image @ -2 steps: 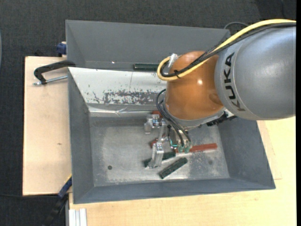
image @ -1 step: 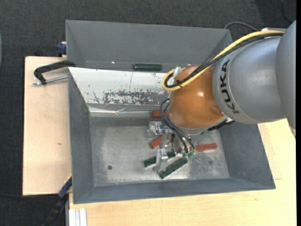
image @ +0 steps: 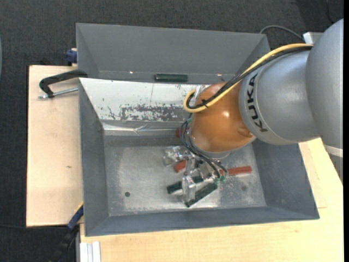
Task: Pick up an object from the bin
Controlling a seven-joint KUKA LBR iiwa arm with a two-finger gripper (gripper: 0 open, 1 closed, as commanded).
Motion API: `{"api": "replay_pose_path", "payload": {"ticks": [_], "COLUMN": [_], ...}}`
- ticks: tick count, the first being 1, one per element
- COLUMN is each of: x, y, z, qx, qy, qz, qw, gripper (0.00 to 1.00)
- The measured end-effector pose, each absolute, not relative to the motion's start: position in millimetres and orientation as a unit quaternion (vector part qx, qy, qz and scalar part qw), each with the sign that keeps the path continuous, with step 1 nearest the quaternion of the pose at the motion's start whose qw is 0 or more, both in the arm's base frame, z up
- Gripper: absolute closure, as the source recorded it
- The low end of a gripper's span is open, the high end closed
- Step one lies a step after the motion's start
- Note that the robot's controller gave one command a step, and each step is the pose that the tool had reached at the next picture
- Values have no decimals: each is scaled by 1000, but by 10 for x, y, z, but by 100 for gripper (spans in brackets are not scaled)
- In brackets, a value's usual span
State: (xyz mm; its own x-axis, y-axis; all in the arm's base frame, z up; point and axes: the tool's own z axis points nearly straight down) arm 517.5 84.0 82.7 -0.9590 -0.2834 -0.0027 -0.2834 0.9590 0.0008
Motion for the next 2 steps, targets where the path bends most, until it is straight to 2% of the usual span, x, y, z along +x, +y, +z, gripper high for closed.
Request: {"api": "replay_pose_path", "payload": {"ticks": [1,2], "x": [5194,5181], "y": [824,818], "z": [678,713], "qx": [-202,-215], "qy": [979,977], "qz": [0,1], "qw": [1,1], "gripper": [100,100]}}
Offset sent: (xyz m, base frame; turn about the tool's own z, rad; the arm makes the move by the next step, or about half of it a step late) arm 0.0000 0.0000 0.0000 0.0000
